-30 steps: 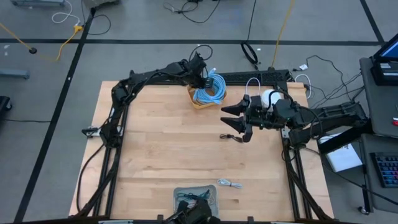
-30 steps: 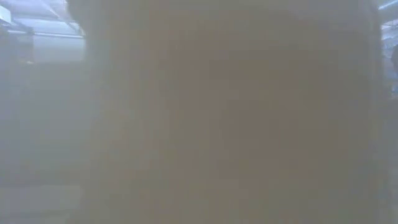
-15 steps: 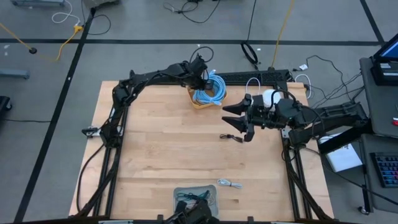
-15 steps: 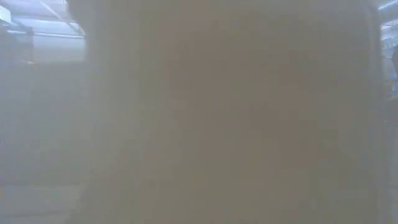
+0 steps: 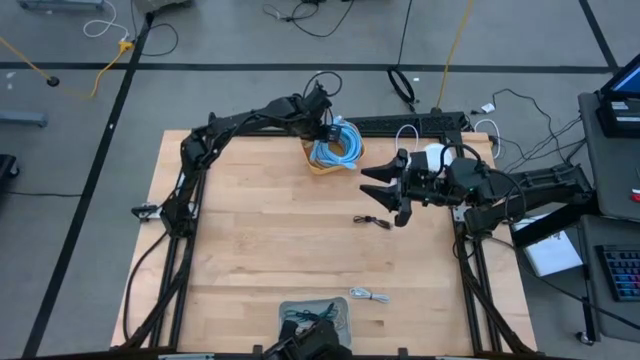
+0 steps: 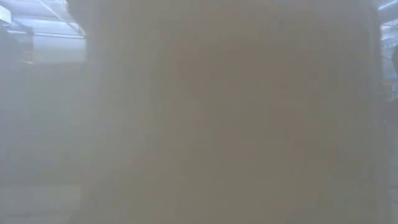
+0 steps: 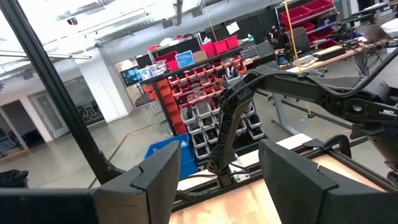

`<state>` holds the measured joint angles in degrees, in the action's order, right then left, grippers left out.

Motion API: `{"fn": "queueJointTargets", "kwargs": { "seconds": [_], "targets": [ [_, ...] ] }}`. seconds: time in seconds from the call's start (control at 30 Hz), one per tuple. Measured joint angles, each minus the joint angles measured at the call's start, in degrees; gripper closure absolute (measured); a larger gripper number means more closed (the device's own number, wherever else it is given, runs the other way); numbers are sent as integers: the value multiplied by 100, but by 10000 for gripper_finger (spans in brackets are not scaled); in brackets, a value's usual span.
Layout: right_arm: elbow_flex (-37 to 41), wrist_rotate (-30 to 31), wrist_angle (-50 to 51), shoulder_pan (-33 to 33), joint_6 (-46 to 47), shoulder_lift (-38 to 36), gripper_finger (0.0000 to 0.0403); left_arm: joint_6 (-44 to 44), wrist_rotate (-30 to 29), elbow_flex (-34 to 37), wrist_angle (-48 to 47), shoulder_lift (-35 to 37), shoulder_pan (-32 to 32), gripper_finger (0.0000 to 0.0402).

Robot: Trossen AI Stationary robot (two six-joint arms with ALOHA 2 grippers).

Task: Pick & Place USB Port
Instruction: Put the HDMI cable into the yellow bin, then put the black charger cable into the gray bin

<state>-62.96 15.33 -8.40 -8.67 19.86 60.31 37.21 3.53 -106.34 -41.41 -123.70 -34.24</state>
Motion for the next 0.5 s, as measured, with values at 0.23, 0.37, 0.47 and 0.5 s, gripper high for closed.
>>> {"fn": "queueJointTargets", "kwargs": {
  "seconds": [0.23, 0.37, 0.47, 0.5],
  "targets": [
    [0, -7, 9, 0, -3, 0, 193, 22, 239, 0, 12, 33, 10, 228],
    [0, -7, 154, 0, -42, 0, 193, -6, 266, 0, 100, 310, 2, 227],
    [0, 28, 262, 0, -66, 0, 193, -112, 55, -2, 151, 665, -28, 227],
    [0, 112, 309, -2, -66, 0, 193, -170, 4, -2, 129, 806, -50, 227]
  ]
}}
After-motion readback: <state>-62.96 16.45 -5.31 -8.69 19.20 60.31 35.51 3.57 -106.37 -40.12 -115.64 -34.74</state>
